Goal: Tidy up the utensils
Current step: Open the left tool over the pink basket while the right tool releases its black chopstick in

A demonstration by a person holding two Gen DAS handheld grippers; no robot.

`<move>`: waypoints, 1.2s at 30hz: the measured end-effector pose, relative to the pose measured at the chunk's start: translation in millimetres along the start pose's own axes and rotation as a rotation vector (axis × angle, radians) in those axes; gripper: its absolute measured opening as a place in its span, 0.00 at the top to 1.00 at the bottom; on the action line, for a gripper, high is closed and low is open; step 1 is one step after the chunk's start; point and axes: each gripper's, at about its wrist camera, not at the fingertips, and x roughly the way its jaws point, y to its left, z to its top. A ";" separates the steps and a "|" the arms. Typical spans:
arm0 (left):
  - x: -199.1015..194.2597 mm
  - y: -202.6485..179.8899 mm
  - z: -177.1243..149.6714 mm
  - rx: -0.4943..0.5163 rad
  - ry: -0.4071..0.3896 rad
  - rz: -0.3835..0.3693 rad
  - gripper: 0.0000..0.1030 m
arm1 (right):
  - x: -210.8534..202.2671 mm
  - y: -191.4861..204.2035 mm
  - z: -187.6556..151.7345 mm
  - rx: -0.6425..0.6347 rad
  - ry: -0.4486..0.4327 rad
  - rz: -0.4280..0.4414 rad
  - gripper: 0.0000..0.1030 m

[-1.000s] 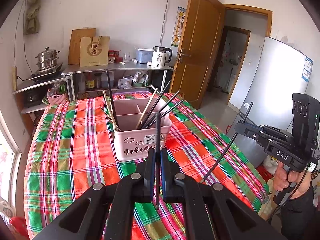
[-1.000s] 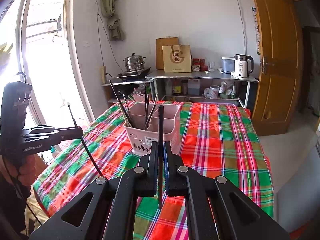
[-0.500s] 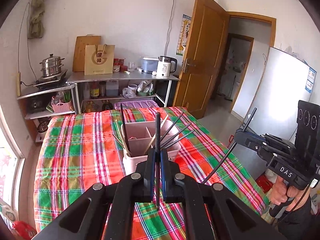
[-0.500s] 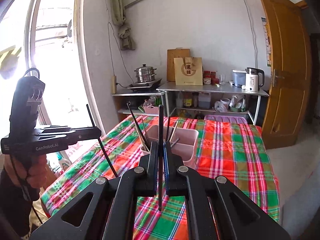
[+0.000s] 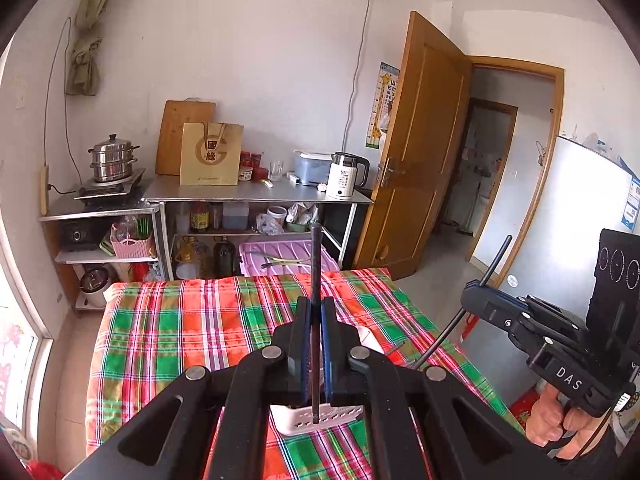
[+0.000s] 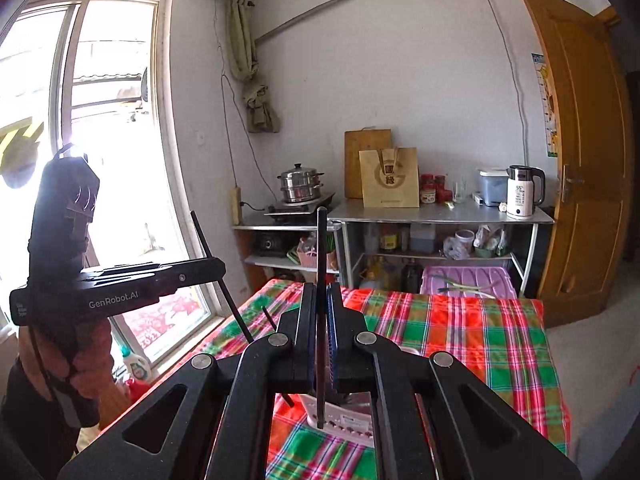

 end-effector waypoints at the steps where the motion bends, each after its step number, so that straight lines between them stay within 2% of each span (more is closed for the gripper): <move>1: 4.4 0.9 2.4 0.000 0.001 0.001 0.96 | 4.2 -0.9 2.6 0.003 -0.003 -0.001 0.95; 14: 69.5 11.8 -1.7 0.005 0.041 -0.005 0.96 | 61.6 -24.1 -7.3 0.050 0.062 -0.009 0.95; 36: 131.7 33.9 -36.9 -0.006 0.206 0.010 0.96 | 99.1 -37.0 -40.3 0.067 0.241 -0.021 0.95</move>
